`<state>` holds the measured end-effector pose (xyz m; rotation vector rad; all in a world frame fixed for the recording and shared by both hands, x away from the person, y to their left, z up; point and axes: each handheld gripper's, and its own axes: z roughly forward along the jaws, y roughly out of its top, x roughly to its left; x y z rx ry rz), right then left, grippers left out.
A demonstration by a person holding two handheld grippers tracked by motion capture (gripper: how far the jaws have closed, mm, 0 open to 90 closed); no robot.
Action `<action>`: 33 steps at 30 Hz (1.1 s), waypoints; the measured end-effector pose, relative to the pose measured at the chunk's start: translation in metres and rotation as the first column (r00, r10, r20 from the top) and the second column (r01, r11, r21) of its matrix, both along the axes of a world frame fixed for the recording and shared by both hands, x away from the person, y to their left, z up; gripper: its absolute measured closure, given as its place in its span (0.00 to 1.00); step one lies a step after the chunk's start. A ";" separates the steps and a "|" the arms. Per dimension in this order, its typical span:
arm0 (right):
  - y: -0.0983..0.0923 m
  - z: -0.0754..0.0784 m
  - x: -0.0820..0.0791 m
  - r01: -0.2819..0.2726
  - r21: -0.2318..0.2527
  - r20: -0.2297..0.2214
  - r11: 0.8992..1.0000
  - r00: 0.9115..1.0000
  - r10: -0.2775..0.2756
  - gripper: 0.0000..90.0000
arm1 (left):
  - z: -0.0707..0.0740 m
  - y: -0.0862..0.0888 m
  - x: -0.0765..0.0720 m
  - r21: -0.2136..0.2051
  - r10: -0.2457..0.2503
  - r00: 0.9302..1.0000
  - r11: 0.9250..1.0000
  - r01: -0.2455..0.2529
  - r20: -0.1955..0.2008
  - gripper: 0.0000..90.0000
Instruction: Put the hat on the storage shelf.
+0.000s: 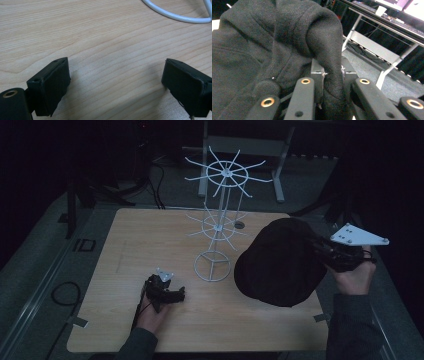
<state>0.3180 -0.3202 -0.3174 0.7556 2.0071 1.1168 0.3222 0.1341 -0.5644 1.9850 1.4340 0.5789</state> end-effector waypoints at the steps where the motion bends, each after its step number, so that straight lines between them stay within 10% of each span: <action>1: 0.000 0.001 -0.001 -0.005 0.003 0.000 1.000 1.000 0.005 0.87 | 0.000 0.000 0.000 0.000 0.000 1.000 1.000 0.000 0.000 0.10; 33: 0.019 0.032 0.000 -0.162 0.064 0.038 0.985 0.986 0.160 0.87 | 0.000 0.000 0.000 -0.001 0.000 1.000 1.000 0.000 -0.002 0.10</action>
